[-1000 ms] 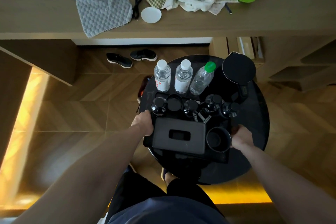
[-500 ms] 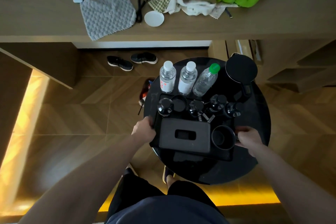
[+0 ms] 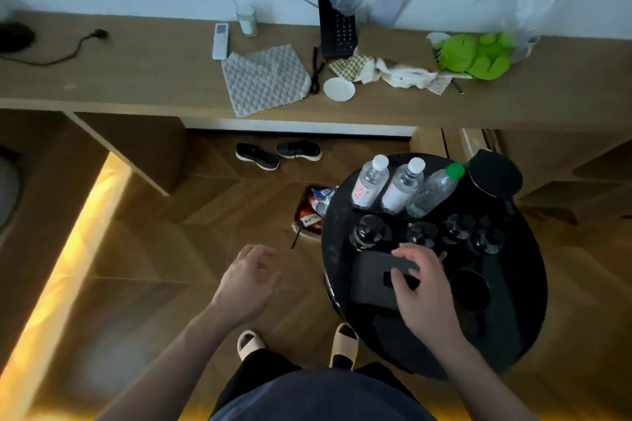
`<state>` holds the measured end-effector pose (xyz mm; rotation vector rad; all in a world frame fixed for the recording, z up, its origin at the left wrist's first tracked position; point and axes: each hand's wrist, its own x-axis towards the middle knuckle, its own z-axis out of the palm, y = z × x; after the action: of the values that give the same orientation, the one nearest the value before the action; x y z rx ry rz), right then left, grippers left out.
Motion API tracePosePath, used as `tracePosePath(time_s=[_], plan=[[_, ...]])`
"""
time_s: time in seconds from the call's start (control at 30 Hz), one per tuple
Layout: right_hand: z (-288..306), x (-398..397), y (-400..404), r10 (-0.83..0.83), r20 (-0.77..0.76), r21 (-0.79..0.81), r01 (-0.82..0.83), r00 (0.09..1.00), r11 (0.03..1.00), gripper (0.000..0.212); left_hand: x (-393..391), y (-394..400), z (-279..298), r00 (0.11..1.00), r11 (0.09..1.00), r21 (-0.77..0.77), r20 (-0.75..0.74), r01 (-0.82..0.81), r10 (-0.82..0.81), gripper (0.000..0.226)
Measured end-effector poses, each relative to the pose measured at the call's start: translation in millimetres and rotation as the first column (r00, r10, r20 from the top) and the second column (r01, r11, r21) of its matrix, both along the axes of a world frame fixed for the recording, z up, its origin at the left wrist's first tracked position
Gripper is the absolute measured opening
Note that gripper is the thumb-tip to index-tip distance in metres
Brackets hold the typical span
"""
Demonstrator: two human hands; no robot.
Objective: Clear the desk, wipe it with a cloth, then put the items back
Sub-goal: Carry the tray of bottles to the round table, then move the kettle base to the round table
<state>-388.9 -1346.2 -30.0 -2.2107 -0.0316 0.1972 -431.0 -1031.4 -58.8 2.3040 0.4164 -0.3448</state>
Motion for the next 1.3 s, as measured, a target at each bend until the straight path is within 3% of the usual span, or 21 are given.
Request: tracePosePath(time_s=[0.17, 0.43, 0.9, 1.3], plan=[[30.3, 10.3, 104.1, 0.29, -0.048, -0.042, -0.292, 0.956, 0.956, 0.032, -12.1, 74.2, 44.3, 0.994, 0.994, 0.108, 0.102, 0.022, -0.033, 0.035], [48.4, 21.0, 246.0, 0.495, -0.133, -0.066, -0.506, 0.859, 0.86, 0.052, -46.0, 197.9, 88.8, 0.989, 0.968, 0.229, 0.133, -0.098, 0.069, 0.039], [57.7, 106.3, 378.4, 0.533, -0.161, -0.118, -0.552, 0.831, 0.825, 0.063, -13.1, 342.7, 106.7, 0.966, 0.949, 0.201, 0.141, -0.242, 0.216, 0.047], [42.7, 252.0, 517.5, 0.567, -0.186, -0.013, -0.58, 0.802, 0.815, 0.06, 119.7, 495.4, 91.2, 0.952, 0.927, 0.215, 0.059, -0.307, 0.301, 0.047]])
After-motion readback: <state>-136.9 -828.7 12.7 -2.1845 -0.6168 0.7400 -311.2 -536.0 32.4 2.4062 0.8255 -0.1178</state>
